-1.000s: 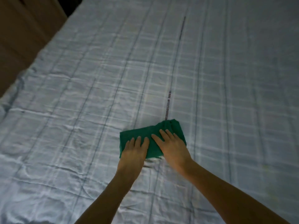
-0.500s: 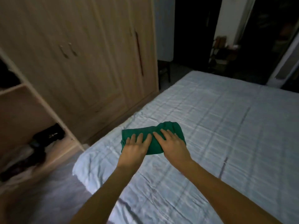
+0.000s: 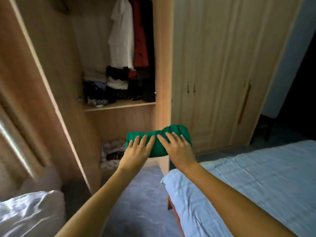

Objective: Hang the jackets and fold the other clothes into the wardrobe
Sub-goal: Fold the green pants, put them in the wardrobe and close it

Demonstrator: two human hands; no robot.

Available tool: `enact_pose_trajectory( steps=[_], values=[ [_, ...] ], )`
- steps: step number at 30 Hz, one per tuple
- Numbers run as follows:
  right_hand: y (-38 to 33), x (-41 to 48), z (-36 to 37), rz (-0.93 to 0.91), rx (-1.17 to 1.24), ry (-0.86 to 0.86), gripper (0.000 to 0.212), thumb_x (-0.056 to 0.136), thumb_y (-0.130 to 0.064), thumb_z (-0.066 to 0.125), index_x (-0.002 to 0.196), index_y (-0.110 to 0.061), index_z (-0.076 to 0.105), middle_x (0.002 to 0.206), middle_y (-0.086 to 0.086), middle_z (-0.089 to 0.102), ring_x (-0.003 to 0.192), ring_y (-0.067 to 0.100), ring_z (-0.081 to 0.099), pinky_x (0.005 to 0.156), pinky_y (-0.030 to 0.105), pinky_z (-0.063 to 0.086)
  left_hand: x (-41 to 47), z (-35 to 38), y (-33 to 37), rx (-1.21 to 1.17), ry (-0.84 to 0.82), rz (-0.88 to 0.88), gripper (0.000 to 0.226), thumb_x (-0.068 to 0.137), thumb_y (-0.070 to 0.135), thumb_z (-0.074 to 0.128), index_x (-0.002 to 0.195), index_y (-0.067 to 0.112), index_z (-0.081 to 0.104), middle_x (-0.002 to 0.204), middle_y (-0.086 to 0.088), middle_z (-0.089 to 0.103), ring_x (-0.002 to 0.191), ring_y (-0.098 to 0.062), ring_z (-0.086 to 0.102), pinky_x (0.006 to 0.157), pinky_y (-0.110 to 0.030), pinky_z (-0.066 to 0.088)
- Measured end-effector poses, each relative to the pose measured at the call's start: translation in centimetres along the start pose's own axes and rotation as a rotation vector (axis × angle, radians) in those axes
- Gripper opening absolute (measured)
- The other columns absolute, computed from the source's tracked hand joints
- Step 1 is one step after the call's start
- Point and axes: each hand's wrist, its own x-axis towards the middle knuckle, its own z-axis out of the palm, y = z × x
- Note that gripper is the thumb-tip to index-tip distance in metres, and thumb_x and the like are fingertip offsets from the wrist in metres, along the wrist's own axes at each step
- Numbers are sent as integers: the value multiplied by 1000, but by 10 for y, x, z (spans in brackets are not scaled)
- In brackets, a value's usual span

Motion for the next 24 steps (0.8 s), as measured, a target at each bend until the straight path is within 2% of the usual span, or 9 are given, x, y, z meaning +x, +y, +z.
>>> enact_pose_trajectory(
  steps=[2, 3, 5, 7, 10, 14, 18, 22, 24],
  values=[
    [-27, 26, 0, -52, 17, 27, 37, 84, -14, 43, 111, -22, 67, 103, 10, 68, 91, 32, 67, 72, 46, 57, -13, -7, -33, 3, 11, -51, 79, 59, 12, 82, 126, 7, 41, 109, -19, 65, 94, -42, 64, 69, -47, 57],
    [-37, 37, 1, -77, 24, 38, 38, 84, -15, 43, 112, -22, 68, 104, 11, 68, 91, 32, 67, 72, 46, 57, -18, -9, -46, 21, 25, -72, 74, 63, 13, 79, 126, 6, 41, 109, -19, 65, 94, -41, 64, 69, -47, 57],
    [-54, 59, 7, -125, 38, 65, 39, 84, -15, 43, 113, -22, 68, 104, 11, 69, 93, 33, 67, 74, 47, 57, -22, -10, -70, 67, 72, -108, 52, 77, 16, 58, 126, 7, 41, 109, -18, 66, 94, -40, 65, 70, -45, 57],
    [-63, 81, 18, -160, 55, 83, 39, 85, -15, 42, 115, -20, 67, 106, 12, 68, 98, 34, 66, 75, 49, 56, -19, -7, -92, 90, 91, -138, 47, 80, 15, 49, 126, 7, 42, 108, -18, 66, 94, -39, 65, 70, -45, 57],
    [-68, 116, 40, -199, 85, 100, 40, 85, -14, 42, 118, -19, 65, 108, 14, 67, 103, 35, 64, 77, 51, 56, -2, 0, -119, 127, 91, -181, 54, 76, 13, 61, 126, 7, 42, 109, -18, 66, 95, -39, 65, 70, -46, 57],
    [-64, 158, 84, -227, 137, 136, 40, 85, -14, 41, 116, -19, 66, 106, 14, 68, 101, 34, 66, 74, 50, 57, 31, 21, -148, 124, 31, -234, 83, 57, 18, 85, 126, 7, 41, 110, -19, 66, 96, -40, 65, 71, -48, 57],
    [-45, 199, 148, -219, 185, 110, 41, 85, -14, 41, 119, -19, 64, 108, 13, 67, 101, 33, 65, 76, 49, 57, 79, 53, -172, 142, -4, -241, 93, 49, 16, 89, 127, 7, 40, 112, -17, 66, 97, -38, 65, 72, -47, 58],
    [-11, 247, 203, -219, 250, 127, 41, 84, -13, 43, 120, -19, 62, 108, 13, 67, 99, 33, 66, 77, 47, 57, 143, 81, -193, 172, -23, -236, 88, 54, 12, 86, 128, 8, 40, 115, -14, 65, 100, -38, 64, 74, -46, 57],
    [7, 274, 227, -210, 274, 131, 40, 81, -10, 57, 120, -18, 61, 108, 12, 67, 99, 32, 66, 77, 47, 57, 177, 93, -205, 187, -23, -237, 86, 54, 11, 86, 127, 8, 41, 114, -14, 65, 99, -38, 65, 74, -47, 57]
  ],
)
